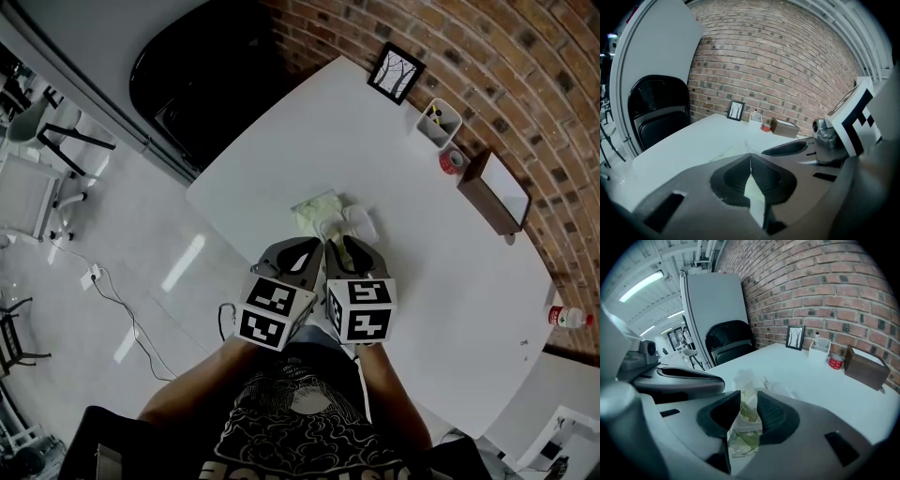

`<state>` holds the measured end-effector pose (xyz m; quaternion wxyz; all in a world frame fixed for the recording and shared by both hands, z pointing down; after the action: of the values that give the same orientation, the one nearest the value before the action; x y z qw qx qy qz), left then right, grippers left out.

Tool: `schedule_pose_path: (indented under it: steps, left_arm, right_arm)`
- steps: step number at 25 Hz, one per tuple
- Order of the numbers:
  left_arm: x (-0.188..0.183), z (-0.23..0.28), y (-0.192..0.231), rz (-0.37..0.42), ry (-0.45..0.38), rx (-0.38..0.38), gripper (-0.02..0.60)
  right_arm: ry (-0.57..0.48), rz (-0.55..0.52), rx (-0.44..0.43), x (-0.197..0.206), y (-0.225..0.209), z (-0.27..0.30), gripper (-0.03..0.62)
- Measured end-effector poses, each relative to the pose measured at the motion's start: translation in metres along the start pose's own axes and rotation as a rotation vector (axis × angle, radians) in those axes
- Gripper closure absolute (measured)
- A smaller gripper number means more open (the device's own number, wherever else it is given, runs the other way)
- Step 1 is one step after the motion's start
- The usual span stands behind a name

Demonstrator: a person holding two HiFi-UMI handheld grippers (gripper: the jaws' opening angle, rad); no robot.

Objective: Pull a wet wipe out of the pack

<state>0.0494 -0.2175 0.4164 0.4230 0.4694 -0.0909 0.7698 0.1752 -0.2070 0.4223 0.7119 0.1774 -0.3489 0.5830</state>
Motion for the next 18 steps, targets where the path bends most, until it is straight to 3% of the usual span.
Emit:
schedule_pose_path:
  steps: [7,11,18]
  left_arm:
    - [-0.001,0.009,0.004,-0.002,0.017,0.0,0.568]
    - [0.002,0.013,0.006,-0.003,0.017,-0.006,0.568]
    - [-0.002,0.009,0.007,-0.023,0.005,-0.008,0.568]
  right_arm:
    - [0.039,0.026,-0.021,0.001,-0.009,0.013,0.499]
    - [0.043,0.029,-0.026,0.001,-0.011,0.015,0.565]
    - [0.036,0.037,-0.025,0.001,-0.01,0.014,0.572]
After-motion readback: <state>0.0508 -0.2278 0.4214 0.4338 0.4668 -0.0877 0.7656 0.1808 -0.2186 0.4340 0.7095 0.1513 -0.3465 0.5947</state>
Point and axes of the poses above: the fingertips, and each gripper's own axes: z forward along the fingers, y to its left, x out of its underside, the point moved 10 cm from there along -z, backward along the fingers, and after that the axes turned 3 degrees about y, right-handed, at the moved point
